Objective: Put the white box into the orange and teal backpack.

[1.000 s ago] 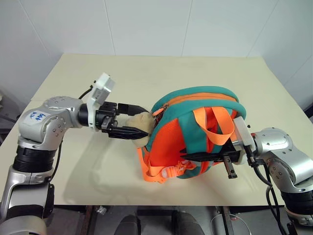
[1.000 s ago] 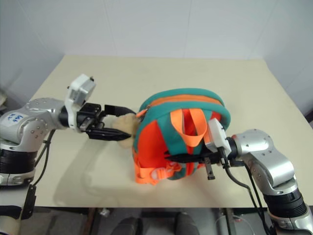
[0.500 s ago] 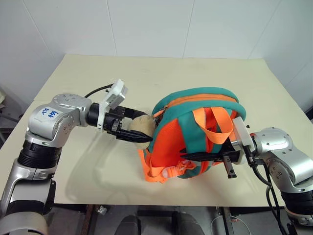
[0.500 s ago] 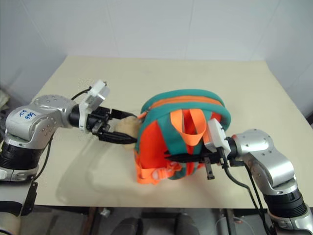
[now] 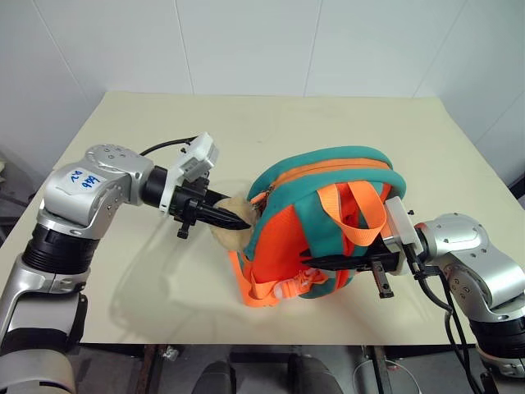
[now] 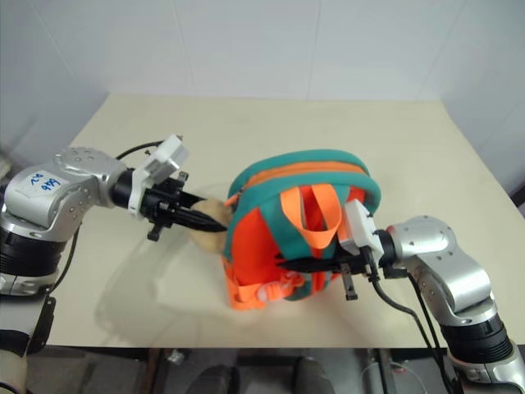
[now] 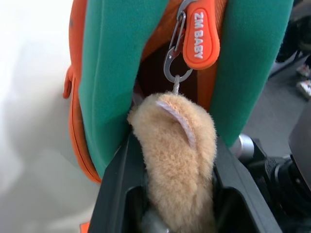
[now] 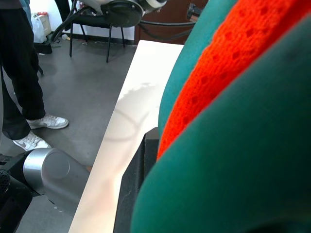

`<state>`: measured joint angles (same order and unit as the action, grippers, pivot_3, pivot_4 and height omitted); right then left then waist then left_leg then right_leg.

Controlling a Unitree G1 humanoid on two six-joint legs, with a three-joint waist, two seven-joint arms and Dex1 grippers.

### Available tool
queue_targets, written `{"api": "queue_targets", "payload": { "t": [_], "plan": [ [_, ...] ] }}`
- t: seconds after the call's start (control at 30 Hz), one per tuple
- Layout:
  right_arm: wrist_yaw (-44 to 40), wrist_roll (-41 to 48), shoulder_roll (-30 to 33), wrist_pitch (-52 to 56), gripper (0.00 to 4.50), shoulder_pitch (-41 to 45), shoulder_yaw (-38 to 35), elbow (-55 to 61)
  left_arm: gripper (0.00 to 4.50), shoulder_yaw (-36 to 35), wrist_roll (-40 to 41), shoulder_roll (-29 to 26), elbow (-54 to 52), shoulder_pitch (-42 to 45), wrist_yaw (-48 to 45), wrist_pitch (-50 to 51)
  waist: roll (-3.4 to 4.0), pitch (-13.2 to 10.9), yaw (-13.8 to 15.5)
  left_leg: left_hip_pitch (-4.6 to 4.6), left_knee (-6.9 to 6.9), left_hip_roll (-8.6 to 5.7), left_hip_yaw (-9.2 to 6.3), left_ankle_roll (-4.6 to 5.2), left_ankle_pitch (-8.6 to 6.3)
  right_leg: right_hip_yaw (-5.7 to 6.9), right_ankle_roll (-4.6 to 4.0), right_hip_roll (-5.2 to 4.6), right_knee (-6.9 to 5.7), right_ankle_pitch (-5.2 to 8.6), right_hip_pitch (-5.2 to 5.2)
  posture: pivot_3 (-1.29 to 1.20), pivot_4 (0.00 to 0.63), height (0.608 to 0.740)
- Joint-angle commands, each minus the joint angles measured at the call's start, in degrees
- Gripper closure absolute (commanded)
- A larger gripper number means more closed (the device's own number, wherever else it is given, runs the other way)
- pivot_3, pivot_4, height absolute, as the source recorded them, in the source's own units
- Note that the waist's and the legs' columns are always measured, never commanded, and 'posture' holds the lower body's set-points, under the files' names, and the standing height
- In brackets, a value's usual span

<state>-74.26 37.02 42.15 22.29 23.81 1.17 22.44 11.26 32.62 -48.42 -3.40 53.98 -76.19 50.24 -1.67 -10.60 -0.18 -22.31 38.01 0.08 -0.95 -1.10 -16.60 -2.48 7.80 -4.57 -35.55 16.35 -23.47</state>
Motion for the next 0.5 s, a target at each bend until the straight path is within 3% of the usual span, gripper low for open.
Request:
{"api": "queue_targets", "payload": {
  "t": [0.03, 0.5],
  "plan": [
    [0.1, 0.47, -0.18, -1.3, 4.01, 0.46, -0.84, 0.81, 3.69, -3.32, 0.76, -3.05, 0.42, 2.79, -2.0, 0.78, 0.0, 0.0, -0.11, 0.0, 0.0, 0.0, 0.0, 0.0, 0.0, 0.0, 0.0, 0.0, 0.0, 0.0, 0.0, 0.0, 0.15, 0.74],
    [0.02, 0.52, -0.07, -1.15, 4.01, -0.76, -0.83, 0.61, 3.7, -3.9, -0.18, -15.42, 3.01, 0.59, -15.36, -6.06, 0.04, -0.03, -0.25, 0.02, -0.11, 0.05, 0.04, 0.01, 0.0, 0.02, -0.08, 0.02, 0.01, 0.05, -0.04, 0.0, 0.15, 0.74]
  ]
}}
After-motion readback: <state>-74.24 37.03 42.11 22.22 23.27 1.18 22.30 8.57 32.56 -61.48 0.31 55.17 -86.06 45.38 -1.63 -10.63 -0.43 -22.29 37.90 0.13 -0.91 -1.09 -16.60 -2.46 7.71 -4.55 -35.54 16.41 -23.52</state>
